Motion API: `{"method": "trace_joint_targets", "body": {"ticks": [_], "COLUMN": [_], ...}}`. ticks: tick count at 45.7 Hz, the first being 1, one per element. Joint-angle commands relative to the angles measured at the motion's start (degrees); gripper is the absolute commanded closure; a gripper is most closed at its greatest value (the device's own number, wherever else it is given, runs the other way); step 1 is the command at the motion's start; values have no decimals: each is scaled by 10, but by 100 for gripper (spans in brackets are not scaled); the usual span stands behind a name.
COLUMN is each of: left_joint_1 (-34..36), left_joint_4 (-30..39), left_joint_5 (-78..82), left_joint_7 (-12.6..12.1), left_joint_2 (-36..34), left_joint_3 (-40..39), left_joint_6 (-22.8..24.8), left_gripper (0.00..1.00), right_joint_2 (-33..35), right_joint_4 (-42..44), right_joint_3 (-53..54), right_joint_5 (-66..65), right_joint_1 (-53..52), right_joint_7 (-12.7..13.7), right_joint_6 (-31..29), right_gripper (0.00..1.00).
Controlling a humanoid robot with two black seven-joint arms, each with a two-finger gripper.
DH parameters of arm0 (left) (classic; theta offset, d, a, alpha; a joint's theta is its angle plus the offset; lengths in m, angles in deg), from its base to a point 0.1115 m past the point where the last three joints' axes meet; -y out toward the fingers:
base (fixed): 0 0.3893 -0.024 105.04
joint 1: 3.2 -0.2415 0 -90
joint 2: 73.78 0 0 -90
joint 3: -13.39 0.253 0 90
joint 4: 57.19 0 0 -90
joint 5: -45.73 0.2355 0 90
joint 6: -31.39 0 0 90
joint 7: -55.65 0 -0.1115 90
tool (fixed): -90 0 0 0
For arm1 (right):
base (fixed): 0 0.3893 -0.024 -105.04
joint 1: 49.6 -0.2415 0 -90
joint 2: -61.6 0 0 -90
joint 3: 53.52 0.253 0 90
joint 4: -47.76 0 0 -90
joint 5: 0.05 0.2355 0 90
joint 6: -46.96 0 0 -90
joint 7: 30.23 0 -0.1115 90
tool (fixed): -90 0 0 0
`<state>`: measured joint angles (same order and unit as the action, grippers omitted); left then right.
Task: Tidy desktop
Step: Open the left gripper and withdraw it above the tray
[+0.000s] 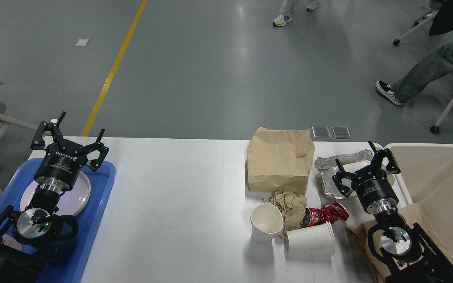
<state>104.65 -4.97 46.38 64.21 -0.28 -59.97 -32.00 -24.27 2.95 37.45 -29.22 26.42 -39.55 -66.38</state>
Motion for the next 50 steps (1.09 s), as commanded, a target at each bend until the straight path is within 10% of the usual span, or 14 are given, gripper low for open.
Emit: {"method": "trace_joint_targets", "body": {"ticks": [1, 50], "left_joint_1": [-1, -33], "left_joint_4": [-1, -49], "left_joint_5": [1, -16], "left_joint_7": [-4, 7], "left_joint_2": [9, 47], "left_joint_3": [-6, -19], "left_joint_6": [1, 58], "left_gripper": [4, 4], "right_joint_2": [0, 0], "right_joint_4": [0, 1], "right_joint_3": [0, 0], "right_joint_5": [0, 0], "right_joint_1": [0, 0], "right_joint_7": [0, 0], "right_joint_6": [0, 0], "right_gripper": [0, 0]}}
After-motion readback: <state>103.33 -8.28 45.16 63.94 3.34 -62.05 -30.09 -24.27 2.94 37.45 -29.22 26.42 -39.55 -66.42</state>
